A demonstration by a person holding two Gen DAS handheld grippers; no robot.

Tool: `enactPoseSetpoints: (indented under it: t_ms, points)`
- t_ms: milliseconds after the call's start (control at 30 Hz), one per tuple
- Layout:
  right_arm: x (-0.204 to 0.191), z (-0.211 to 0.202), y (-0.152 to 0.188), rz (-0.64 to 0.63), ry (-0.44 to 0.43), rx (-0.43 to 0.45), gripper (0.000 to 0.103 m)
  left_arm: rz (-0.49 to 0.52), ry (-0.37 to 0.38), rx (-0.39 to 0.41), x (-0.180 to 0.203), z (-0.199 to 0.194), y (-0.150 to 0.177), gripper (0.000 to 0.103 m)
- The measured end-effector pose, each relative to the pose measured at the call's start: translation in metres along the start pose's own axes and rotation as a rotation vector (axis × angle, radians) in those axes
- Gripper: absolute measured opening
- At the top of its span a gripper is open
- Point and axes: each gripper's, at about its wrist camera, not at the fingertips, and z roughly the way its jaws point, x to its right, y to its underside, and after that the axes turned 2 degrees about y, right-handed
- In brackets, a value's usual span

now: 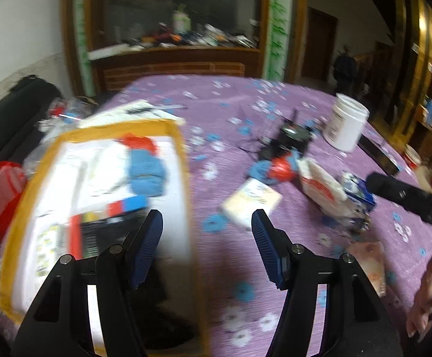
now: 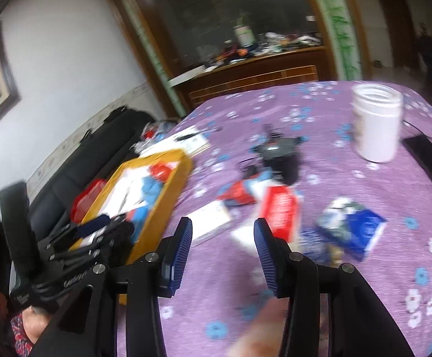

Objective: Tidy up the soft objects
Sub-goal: 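Grasp the white Face tissue pack with the left gripper while the right approaches the blue tissue pack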

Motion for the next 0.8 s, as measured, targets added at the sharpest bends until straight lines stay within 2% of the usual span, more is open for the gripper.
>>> enactPoseSetpoints:
  t_ms: [67,133,233,300,500,667,700,767,800]
  points:
    - [0.02,0.001,-0.002,0.057,-0.004,0.002,0.047,0.012,0.052,-0.049,0.01,0.012,-0.005,0.061]
    - [0.031,0.002,-0.003,0.083,0.001,0.007,0.047,0.047,0.076,-0.108,0.024,0.03,-0.011,0.072]
    - [0.048,0.001,-0.003,0.135,-0.001,0.012,0.047,0.096,0.032,-0.165,0.04,0.057,-0.02,0.075]
    - [0.055,-0.002,-0.003,0.156,-0.003,0.018,0.047,0.078,0.0,-0.169,0.041,0.071,-0.026,0.075]
    - [0.071,-0.007,-0.007,0.21,0.01,0.043,0.05,0.039,0.004,-0.282,0.036,0.109,-0.029,0.075]
    - [0.088,-0.009,-0.008,0.271,0.032,0.049,0.051,0.098,-0.019,-0.284,0.05,0.11,-0.022,0.075]
    - [0.09,-0.009,-0.008,0.278,0.037,0.048,0.052,0.103,-0.019,-0.268,0.052,0.106,-0.019,0.073]
    - [0.097,-0.009,-0.008,0.301,0.06,0.048,0.052,0.107,0.018,-0.25,0.054,0.099,-0.015,0.059]
    - [0.099,-0.008,-0.007,0.308,0.069,0.047,0.052,0.113,0.032,-0.247,0.056,0.096,-0.013,0.048]
